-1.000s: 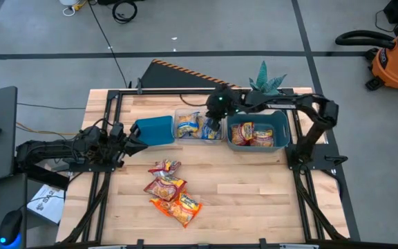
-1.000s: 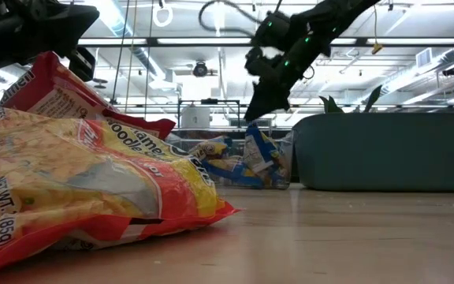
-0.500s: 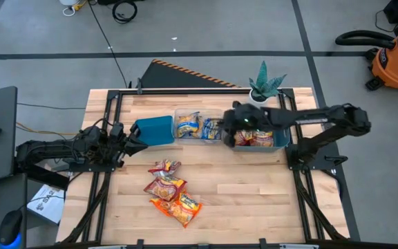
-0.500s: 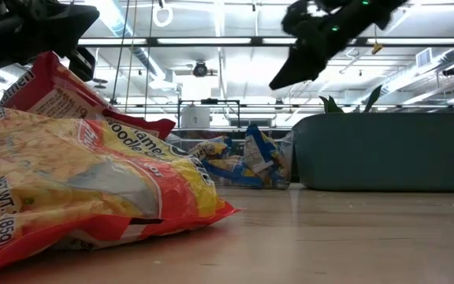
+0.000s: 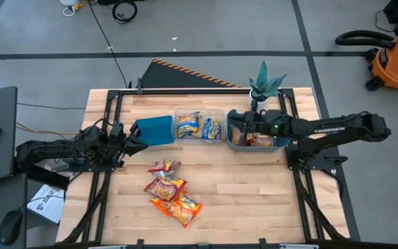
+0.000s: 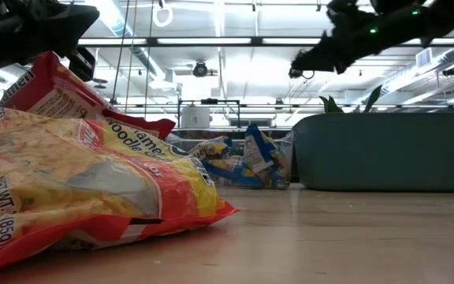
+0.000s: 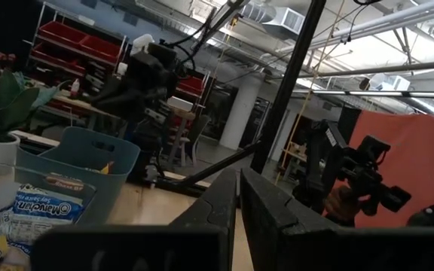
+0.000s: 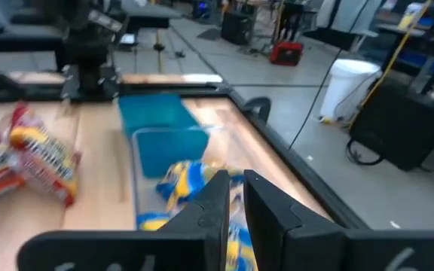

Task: Sort Maruchan noodles
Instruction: Put the top red noddle pack into the dark blue bin

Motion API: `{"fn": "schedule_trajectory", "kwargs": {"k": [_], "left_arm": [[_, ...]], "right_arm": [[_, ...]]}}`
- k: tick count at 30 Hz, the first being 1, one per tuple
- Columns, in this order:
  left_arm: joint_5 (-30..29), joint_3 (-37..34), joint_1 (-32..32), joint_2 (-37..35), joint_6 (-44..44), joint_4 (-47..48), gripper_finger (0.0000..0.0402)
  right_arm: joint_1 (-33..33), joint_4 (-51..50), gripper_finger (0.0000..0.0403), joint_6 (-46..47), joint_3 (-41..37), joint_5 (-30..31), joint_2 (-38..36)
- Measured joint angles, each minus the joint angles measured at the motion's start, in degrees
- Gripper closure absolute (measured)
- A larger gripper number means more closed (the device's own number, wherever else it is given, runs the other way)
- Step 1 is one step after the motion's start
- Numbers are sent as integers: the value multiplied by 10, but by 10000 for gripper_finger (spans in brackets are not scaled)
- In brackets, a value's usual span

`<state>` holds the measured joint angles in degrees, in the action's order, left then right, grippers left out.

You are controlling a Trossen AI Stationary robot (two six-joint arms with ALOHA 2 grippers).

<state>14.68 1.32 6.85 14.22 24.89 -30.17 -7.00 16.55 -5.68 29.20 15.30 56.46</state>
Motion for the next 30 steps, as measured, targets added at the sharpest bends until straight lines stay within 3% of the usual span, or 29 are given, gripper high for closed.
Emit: {"fn": "schedule_trajectory", "kwargs": {"k": [4, 8, 12, 18, 21, 26, 30], "left_arm": [[-16, 0, 0, 0, -4, -10, 374], [-98, 0, 0, 0, -63, -28, 374], [-241, 0, 1, 0, -162, -28, 374], [-447, 0, 1, 0, -227, -30, 374], [-440, 4, 1, 1, -263, -14, 375], [-423, 74, 1, 37, -255, 140, 386], [-422, 131, 1, 77, -236, 195, 390]], "right_arm": [[19, -47, 363, 14, -23, 20, -56], [28, -49, 375, 12, -52, 31, -111], [20, -37, 383, 34, -84, 47, -140], [10, -13, 385, 36, -119, 36, -166], [-8, 18, 389, 35, -126, 6, -185], [-71, 36, 397, 26, -126, -106, -231], [-116, 42, 392, 24, -129, -133, -259]]}}
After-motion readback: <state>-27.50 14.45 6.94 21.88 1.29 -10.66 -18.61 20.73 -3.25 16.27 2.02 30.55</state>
